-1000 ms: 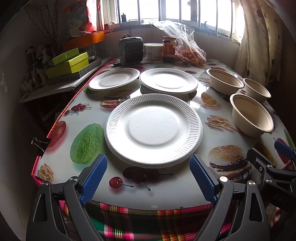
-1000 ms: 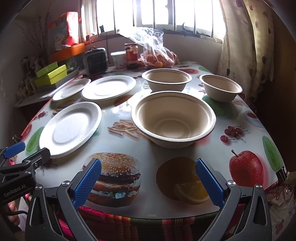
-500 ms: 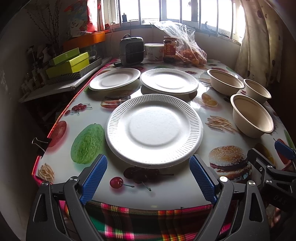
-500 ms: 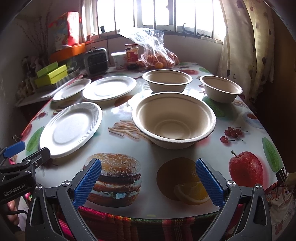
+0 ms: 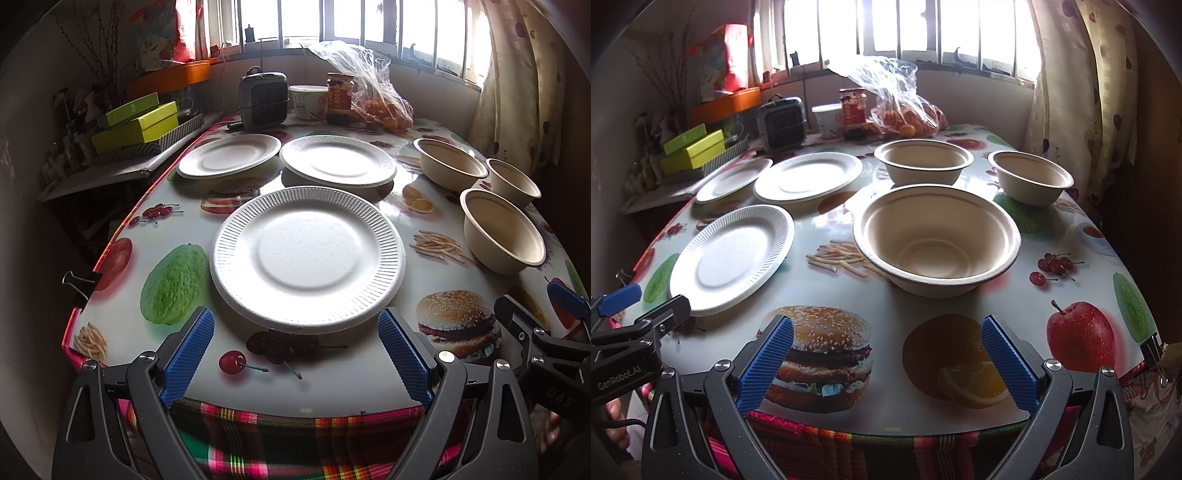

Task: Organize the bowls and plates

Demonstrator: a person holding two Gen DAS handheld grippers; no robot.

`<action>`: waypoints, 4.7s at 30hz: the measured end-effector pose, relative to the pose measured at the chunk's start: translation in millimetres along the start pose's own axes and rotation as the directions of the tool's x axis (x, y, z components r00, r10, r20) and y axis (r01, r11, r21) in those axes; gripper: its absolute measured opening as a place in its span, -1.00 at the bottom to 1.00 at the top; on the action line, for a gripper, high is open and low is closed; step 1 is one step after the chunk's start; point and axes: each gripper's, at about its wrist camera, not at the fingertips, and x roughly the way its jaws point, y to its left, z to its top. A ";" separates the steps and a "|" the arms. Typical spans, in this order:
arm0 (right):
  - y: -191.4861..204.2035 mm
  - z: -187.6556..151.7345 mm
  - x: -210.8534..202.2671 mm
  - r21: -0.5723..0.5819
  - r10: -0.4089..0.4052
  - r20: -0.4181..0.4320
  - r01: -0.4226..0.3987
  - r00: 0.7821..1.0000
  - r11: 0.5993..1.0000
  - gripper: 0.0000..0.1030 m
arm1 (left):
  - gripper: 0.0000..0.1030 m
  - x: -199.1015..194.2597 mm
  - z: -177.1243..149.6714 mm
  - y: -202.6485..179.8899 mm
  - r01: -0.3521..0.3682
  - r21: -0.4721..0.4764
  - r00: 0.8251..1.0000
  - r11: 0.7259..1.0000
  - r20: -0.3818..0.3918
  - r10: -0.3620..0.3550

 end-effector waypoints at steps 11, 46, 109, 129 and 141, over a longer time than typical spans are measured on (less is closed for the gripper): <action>0.2 -0.2 0.0 0.000 -0.001 -0.001 0.001 1.000 1.000 1.00 | 0.76 0.4 -0.2 0.2 -0.001 0.000 1.000 1.000 0.000 0.001; 30.5 65.5 -5.7 -0.110 0.102 0.088 -0.093 0.991 0.990 1.00 | 0.76 -2.2 46.8 53.0 -0.001 -0.097 0.999 0.995 0.039 0.004; 185.6 269.5 284.7 -0.294 0.408 -0.376 -0.525 0.832 0.799 0.05 | 0.29 166.6 165.0 205.2 -0.115 -0.417 0.982 0.902 -0.187 0.039; 194.7 261.2 303.0 -0.263 0.417 -0.441 -0.559 0.795 0.787 -0.56 | -0.25 190.6 167.4 204.5 -0.064 -0.443 0.978 0.894 -0.205 -0.032; 197.1 260.4 300.5 -0.271 0.418 -0.433 -0.557 0.799 0.785 -0.66 | -0.55 194.6 170.1 202.2 -0.040 -0.457 0.977 0.888 -0.205 -0.061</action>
